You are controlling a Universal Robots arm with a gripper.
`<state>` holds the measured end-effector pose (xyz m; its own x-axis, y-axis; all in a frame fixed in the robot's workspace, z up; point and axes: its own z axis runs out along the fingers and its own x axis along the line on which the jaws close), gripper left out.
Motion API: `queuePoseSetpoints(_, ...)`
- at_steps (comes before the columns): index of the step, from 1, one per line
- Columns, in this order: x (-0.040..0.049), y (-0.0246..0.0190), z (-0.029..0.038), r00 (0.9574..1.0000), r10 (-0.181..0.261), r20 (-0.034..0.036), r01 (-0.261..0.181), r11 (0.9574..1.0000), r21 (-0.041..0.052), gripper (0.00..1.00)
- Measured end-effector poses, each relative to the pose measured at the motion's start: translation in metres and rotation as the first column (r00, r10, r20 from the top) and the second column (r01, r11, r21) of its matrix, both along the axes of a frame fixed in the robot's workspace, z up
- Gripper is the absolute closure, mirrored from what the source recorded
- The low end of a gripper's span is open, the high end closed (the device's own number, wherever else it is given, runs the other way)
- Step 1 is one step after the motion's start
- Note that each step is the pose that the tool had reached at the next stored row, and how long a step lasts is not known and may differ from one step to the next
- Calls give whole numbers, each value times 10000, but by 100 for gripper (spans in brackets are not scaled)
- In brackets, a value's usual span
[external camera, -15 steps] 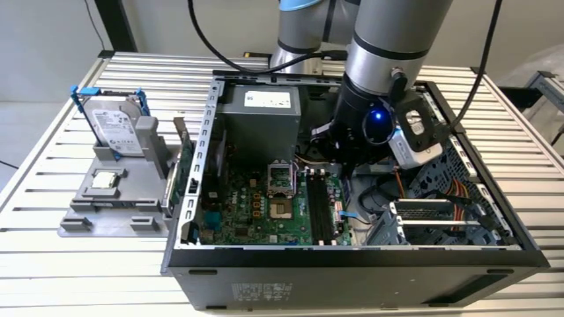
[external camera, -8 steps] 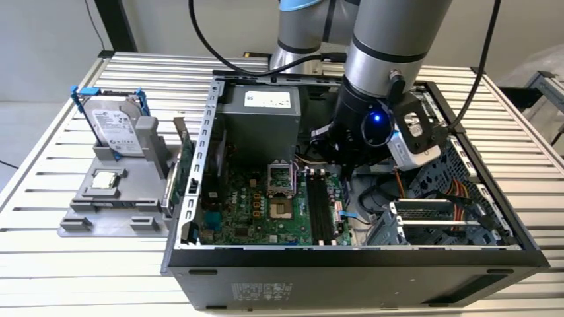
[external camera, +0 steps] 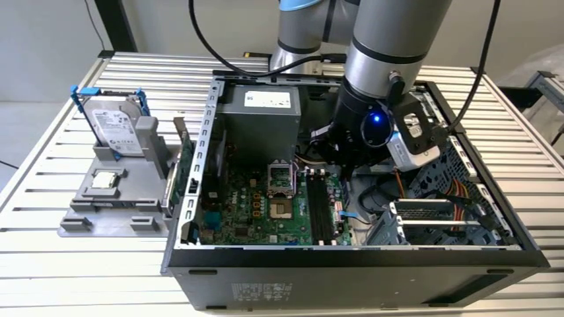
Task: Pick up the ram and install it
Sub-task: 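Insert the ram into the slot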
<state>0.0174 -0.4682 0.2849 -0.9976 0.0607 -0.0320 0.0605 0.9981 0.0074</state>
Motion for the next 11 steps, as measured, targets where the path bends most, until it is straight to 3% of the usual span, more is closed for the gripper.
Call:
queuePoseSetpoints(7, 0, -2, -40, 10000, 0, 1, 0, 10000, 2, 100)
queuePoseSetpoints(11, -1, -4, -97, 10000, 0, 1, 0, 10000, 3, 100)
